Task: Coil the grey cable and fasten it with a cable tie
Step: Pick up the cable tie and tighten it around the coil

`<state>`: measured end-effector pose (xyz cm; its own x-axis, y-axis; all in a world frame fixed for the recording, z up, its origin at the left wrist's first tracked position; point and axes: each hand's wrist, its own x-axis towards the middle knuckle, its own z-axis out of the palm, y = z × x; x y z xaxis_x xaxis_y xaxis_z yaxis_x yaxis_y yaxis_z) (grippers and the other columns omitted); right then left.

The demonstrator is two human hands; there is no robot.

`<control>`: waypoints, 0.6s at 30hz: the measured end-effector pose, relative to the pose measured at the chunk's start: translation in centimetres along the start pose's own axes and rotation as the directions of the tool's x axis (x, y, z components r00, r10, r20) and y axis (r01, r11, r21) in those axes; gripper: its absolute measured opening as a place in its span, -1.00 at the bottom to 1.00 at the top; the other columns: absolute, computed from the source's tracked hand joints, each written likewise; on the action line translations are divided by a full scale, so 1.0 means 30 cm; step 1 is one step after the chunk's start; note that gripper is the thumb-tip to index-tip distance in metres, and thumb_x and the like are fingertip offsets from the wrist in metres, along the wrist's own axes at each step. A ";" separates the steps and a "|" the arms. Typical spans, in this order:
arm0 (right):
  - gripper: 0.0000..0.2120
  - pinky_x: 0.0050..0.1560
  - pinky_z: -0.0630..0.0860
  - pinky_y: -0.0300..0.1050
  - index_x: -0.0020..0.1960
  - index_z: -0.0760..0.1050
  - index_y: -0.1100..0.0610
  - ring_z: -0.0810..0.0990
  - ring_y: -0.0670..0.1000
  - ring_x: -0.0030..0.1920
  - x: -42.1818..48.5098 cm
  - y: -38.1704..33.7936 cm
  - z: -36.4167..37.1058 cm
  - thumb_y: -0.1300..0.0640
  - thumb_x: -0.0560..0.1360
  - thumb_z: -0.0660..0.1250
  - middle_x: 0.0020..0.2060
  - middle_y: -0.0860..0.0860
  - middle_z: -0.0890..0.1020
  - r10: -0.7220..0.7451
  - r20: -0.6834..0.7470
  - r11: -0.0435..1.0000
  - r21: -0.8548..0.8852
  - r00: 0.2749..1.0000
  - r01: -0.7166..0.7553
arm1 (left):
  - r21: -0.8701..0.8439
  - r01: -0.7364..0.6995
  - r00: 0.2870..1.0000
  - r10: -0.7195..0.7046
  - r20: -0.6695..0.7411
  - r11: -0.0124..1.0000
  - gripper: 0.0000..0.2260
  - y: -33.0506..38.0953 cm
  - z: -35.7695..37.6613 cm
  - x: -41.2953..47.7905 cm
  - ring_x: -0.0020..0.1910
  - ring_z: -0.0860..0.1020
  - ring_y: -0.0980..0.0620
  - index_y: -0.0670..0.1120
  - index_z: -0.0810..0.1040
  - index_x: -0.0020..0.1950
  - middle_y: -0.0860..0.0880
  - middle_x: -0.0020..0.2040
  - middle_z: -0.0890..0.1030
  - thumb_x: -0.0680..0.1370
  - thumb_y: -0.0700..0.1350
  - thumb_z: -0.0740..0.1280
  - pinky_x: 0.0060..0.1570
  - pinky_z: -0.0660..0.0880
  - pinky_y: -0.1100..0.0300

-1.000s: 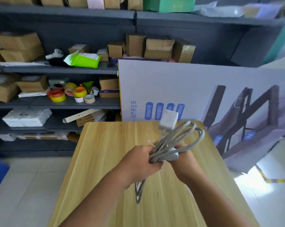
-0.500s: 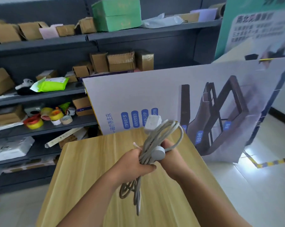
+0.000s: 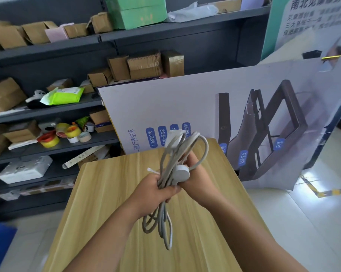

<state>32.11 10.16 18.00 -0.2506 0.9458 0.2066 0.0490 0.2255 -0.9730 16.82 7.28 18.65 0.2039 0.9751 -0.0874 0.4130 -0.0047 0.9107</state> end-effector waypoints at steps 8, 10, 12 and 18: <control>-0.96 -0.31 0.51 -0.22 -0.07 0.57 0.12 0.57 -0.18 -0.39 0.001 -0.022 0.024 0.16 0.50 0.37 -0.27 -0.10 0.62 0.142 0.159 0.943 -0.322 0.977 -0.085 | -0.104 -0.064 0.993 0.054 -0.102 0.992 -0.75 -0.029 -0.084 -0.037 -0.41 0.47 0.00 -0.05 0.49 -0.43 -0.08 -0.46 0.48 0.45 -0.08 0.39 -0.25 0.47 0.06; -0.90 -0.27 0.39 -0.37 -0.09 0.64 0.05 0.54 -0.25 -0.36 0.003 -0.040 0.048 0.15 0.51 0.35 -0.36 -0.22 0.62 0.120 0.183 0.906 -0.423 0.976 -0.032 | -0.142 -0.079 0.991 0.062 -0.121 0.987 -0.78 -0.027 -0.116 -0.037 -0.40 0.49 0.00 -0.03 0.52 -0.41 -0.09 -0.45 0.49 0.44 -0.08 0.40 -0.25 0.48 0.10; -0.84 -0.27 0.35 -0.42 -0.05 0.68 0.01 0.54 -0.23 -0.32 0.011 -0.066 0.084 0.18 0.50 0.34 -0.34 -0.24 0.66 0.043 0.153 0.895 -0.445 0.987 0.030 | -0.146 -0.089 0.991 0.073 -0.112 0.985 -0.77 -0.030 -0.142 -0.037 -0.40 0.49 -0.02 -0.04 0.51 -0.43 -0.10 -0.45 0.50 0.43 -0.08 0.40 -0.24 0.49 0.10; -0.82 -0.34 0.31 -0.47 -0.12 0.69 0.11 0.51 -0.27 -0.38 0.042 -0.129 0.177 0.31 0.47 0.34 -0.51 -0.44 0.51 -0.115 0.134 0.818 -0.550 0.984 0.170 | -0.222 -0.065 0.996 0.050 -0.069 0.973 -0.78 -0.055 -0.211 -0.052 -0.39 0.47 -0.07 -0.14 0.51 -0.42 -0.16 -0.45 0.51 0.41 -0.11 0.40 -0.23 0.45 0.06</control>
<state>26.47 9.23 21.49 -0.3822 0.8737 0.3011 0.5291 0.4740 -0.7038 10.21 7.16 19.84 0.1627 0.9866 -0.0133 0.1911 -0.0183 0.9814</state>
